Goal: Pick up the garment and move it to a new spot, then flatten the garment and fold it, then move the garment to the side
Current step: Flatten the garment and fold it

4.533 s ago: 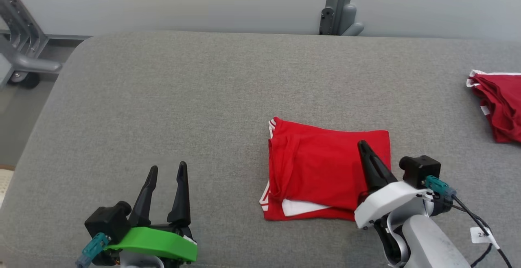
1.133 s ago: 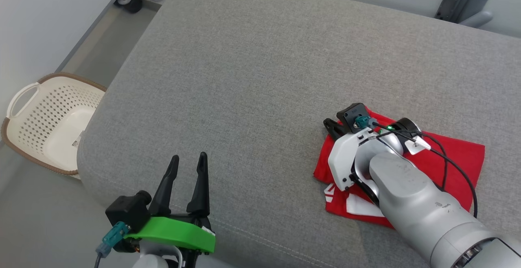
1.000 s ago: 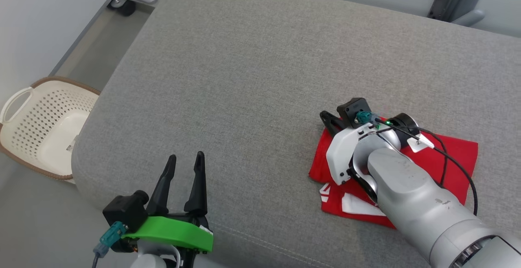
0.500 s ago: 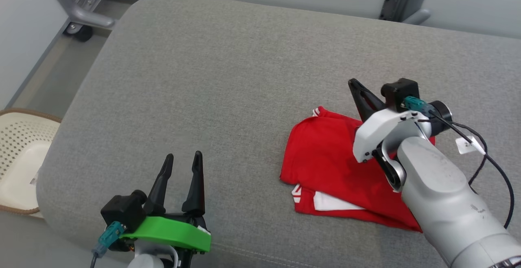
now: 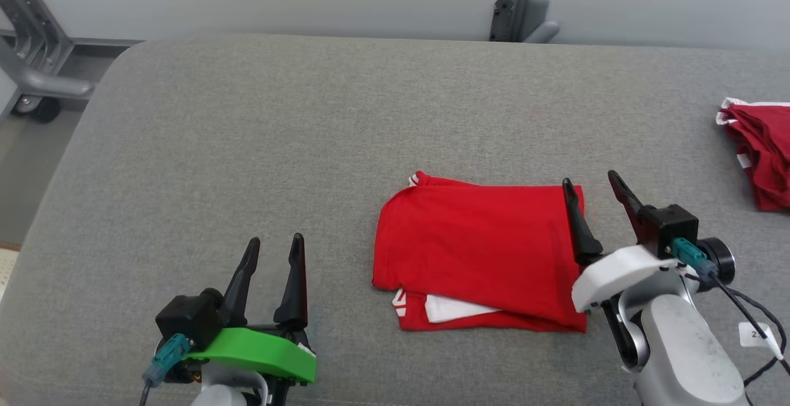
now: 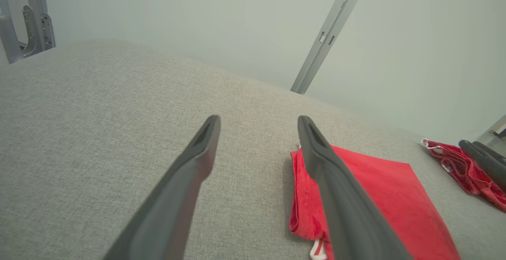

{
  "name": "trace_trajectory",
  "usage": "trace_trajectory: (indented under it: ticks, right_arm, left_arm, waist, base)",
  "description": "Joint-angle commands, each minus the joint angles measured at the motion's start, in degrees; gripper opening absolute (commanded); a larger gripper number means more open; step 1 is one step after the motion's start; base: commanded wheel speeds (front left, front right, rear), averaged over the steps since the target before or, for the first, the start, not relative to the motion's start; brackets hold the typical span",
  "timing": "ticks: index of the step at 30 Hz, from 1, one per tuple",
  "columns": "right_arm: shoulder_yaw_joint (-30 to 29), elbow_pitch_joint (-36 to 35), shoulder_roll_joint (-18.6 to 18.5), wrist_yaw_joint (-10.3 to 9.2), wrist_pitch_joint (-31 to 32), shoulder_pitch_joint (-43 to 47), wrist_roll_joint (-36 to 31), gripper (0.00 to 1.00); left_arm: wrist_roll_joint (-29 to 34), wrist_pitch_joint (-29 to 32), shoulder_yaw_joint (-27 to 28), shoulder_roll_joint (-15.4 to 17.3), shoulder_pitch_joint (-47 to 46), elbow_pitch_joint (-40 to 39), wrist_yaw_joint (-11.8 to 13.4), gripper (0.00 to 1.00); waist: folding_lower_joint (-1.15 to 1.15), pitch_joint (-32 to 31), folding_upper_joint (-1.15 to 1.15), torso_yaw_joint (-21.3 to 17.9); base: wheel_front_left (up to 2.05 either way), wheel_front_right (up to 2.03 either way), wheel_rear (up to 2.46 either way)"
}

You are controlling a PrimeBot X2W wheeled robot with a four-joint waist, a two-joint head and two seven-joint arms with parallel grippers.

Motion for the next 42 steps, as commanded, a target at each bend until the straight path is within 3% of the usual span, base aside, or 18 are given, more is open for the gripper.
trace_trajectory:
  ticks: [1, 10, 16, 31, 42]
  right_arm:
    - [-1.12, -2.12, 0.38, -0.09, -0.14, 2.47, -0.84, 1.00]
    - [-5.44, -10.74, 1.50, -0.09, -0.11, 11.08, -0.49, 1.00]
    - [-4.89, -16.15, 1.54, -0.09, 1.15, 15.81, 2.53, 1.00]
    - [-5.47, -20.84, 1.55, -0.09, 2.72, 20.60, 5.20, 1.00]
    - [-4.73, -21.11, 1.55, -0.09, 4.20, 19.60, 5.20, 1.00]
  left_arm:
    - [0.50, -0.25, 0.26, 0.31, -0.27, 0.29, 0.22, 1.00]
    - [1.09, -0.40, 1.83, 0.28, 1.36, 0.97, 0.77, 1.00]
    - [3.55, -0.43, 3.86, 0.89, 3.40, 0.61, 2.08, 1.00]
    - [5.69, -0.44, 7.16, -0.56, 5.59, -0.02, 1.02, 1.00]
    - [7.19, -0.44, 8.31, -1.38, 5.58, -0.05, 0.28, 1.00]
  waist:
    - [0.00, -1.41, 0.55, -2.39]
    - [0.00, -2.85, 0.55, -5.26]
    - [0.00, -3.51, 0.55, -7.36]
    - [0.00, -4.63, 0.55, -8.59]
    - [0.00, -4.14, 0.55, -7.07]
  base:
    - [0.00, 0.00, 0.00]
    - [0.00, 0.00, 0.00]
    - [0.00, 0.00, 0.00]
    - [0.00, 0.00, 0.00]
    - [0.00, 0.00, 0.00]
